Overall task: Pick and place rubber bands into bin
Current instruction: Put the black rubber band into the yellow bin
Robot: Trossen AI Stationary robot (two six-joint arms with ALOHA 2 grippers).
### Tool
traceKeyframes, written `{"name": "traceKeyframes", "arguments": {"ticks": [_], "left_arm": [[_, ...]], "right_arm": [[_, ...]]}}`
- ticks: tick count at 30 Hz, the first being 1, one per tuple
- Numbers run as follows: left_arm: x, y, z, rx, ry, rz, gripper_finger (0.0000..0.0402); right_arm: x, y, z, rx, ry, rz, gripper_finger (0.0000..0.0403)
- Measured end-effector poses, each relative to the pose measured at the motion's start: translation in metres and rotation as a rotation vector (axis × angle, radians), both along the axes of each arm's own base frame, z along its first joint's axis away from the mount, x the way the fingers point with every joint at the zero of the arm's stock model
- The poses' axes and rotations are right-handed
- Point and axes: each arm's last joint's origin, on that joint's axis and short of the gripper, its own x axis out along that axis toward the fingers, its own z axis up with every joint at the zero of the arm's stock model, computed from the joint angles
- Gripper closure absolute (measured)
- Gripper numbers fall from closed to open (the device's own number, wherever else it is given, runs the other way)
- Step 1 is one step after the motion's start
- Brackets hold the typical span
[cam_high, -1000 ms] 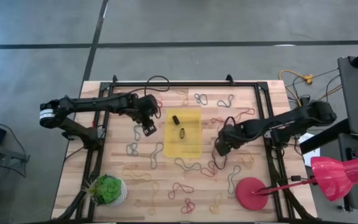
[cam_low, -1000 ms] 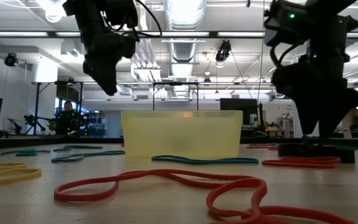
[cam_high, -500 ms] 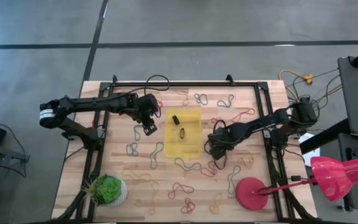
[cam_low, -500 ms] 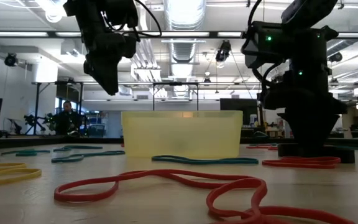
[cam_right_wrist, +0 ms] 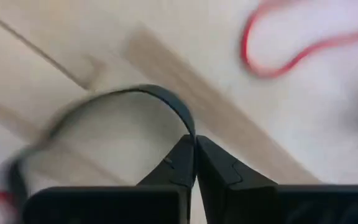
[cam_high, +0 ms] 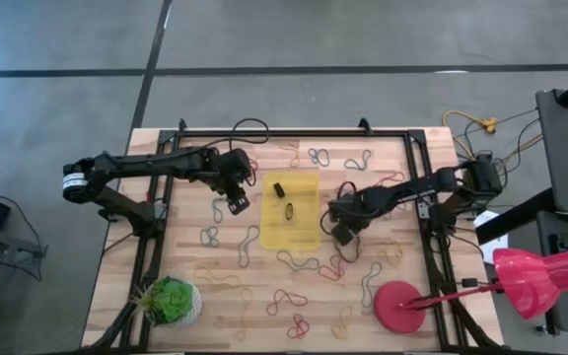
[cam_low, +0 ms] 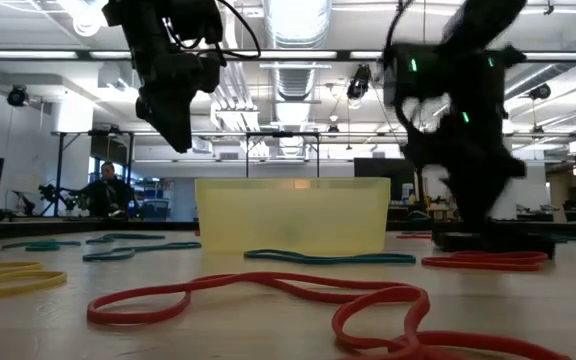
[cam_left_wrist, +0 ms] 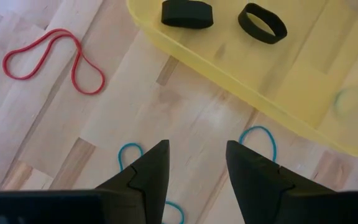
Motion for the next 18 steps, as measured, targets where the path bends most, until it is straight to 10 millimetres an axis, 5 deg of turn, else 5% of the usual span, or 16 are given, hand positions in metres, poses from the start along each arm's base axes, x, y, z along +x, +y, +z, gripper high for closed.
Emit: {"name": "traceKeyframes", "arguments": {"ticks": [9, 18], "left_arm": [[0.0, 0.001, 0.0, 0.022, 0.006, 0.001, 0.0259], [-0.001, 0.003, 0.0, 0.107, 0.032, -0.012, 0.0259]], "right_arm": [[0.015, -0.022, 0.125, -0.087, -0.446, -0.051, 0.0395], [0.082, -0.058, 0.143, -0.117, -0.459, 0.114, 0.0395]]}}
